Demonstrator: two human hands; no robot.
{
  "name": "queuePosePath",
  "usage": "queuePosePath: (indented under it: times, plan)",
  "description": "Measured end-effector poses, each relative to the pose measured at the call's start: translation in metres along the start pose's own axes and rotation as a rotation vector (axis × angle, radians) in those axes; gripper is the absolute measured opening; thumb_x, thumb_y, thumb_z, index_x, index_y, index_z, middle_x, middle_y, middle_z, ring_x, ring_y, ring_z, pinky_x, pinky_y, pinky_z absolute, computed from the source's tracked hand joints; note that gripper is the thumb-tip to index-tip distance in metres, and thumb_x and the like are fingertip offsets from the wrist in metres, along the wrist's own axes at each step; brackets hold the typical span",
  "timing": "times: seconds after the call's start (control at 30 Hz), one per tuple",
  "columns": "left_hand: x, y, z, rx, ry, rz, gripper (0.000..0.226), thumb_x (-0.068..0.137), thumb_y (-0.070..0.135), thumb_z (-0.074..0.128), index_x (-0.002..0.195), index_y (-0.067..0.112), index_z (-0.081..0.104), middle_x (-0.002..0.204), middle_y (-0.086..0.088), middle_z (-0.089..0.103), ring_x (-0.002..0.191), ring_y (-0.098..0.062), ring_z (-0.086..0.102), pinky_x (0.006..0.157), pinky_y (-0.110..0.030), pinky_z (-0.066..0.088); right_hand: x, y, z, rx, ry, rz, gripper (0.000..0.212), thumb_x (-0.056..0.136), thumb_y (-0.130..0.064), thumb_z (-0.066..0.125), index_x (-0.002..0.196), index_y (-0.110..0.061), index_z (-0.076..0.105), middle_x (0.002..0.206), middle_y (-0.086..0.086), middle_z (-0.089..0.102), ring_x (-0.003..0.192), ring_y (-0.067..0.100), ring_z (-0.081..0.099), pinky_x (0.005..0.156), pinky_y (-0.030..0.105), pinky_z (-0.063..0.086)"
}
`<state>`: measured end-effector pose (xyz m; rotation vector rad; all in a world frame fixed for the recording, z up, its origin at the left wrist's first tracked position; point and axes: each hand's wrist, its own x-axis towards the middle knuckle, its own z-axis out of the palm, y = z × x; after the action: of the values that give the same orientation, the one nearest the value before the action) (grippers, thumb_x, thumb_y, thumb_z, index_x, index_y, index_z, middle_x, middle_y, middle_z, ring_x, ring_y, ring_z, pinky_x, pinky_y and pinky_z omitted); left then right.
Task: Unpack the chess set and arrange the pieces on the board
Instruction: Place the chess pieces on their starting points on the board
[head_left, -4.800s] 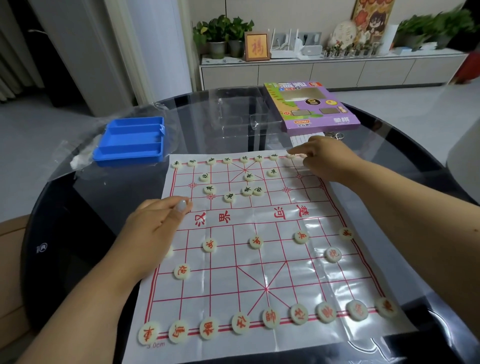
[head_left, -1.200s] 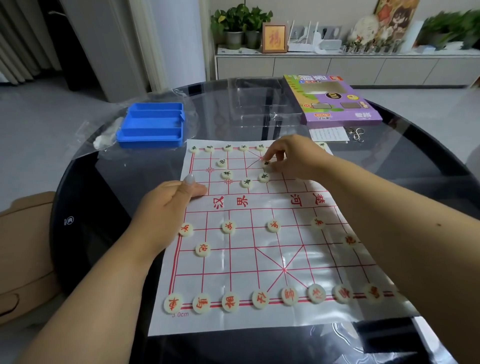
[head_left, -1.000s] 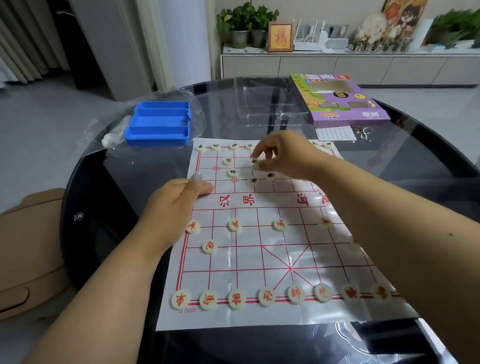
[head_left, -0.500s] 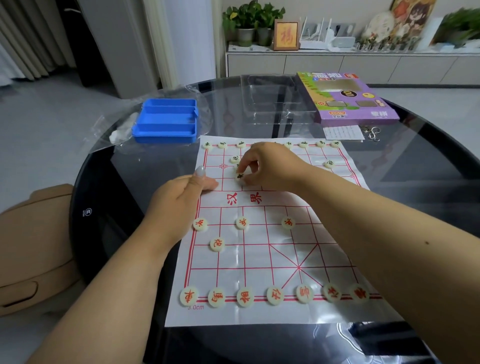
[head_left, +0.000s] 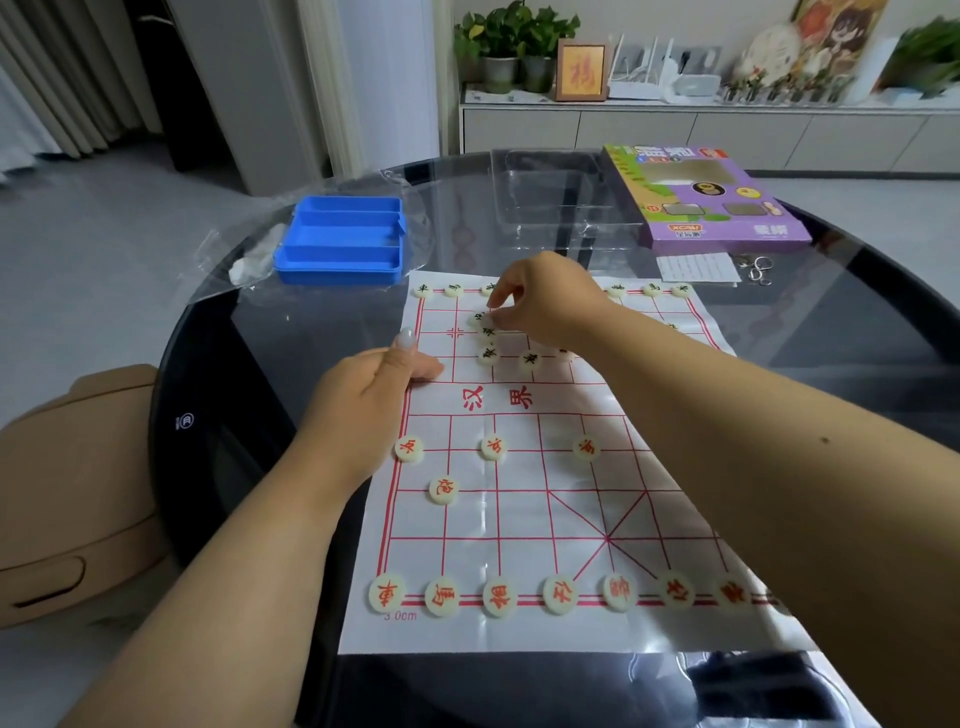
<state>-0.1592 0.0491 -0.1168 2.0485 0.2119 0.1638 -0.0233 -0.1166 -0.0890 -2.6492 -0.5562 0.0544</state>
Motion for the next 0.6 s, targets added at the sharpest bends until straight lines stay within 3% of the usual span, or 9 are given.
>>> queuePosePath:
  times: [0.17,0.3,0.4,0.6]
  plan:
    - [0.001,0.001,-0.001,-0.008,0.024,0.004,0.052,0.097,0.052,0.027,0.103,0.025,0.071,0.1,0.015,0.068,0.086,-0.006,0.067,0.067,-0.016,0.052,0.012,-0.008,0.007,-0.001,-0.015,0.072,0.031,0.076,-0.04,0.074,0.1,-0.02,0.071,0.094,-0.002,0.068,0.083,0.018,0.062,0.073,0.03,0.053]
    - [0.001,0.0,-0.001,-0.019,0.043,-0.005,0.054,0.096,0.054,0.027,0.101,0.025,0.072,0.099,0.015,0.068,0.087,-0.007,0.066,0.069,-0.017,0.051,0.014,-0.012,0.008,-0.007,-0.025,0.103,0.027,0.076,-0.038,0.075,0.094,-0.018,0.073,0.09,0.0,0.069,0.081,0.02,0.062,0.067,0.027,0.05]
    - [0.001,0.0,0.0,-0.021,0.046,-0.006,0.055,0.097,0.054,0.027,0.1,0.024,0.073,0.098,0.015,0.068,0.086,-0.007,0.067,0.07,-0.018,0.051,0.012,-0.017,0.01,0.003,-0.03,0.118,0.023,0.076,-0.032,0.075,0.091,-0.014,0.074,0.086,0.005,0.071,0.08,0.023,0.066,0.072,0.032,0.057]
    - [0.002,-0.001,0.0,-0.018,0.054,-0.001,0.054,0.097,0.054,0.027,0.1,0.025,0.072,0.093,0.016,0.069,0.081,-0.004,0.067,0.066,-0.015,0.05,0.008,-0.033,0.018,-0.036,0.033,-0.015,0.02,0.079,-0.035,0.069,0.095,-0.023,0.073,0.089,-0.002,0.07,0.078,0.017,0.063,0.074,0.033,0.056]
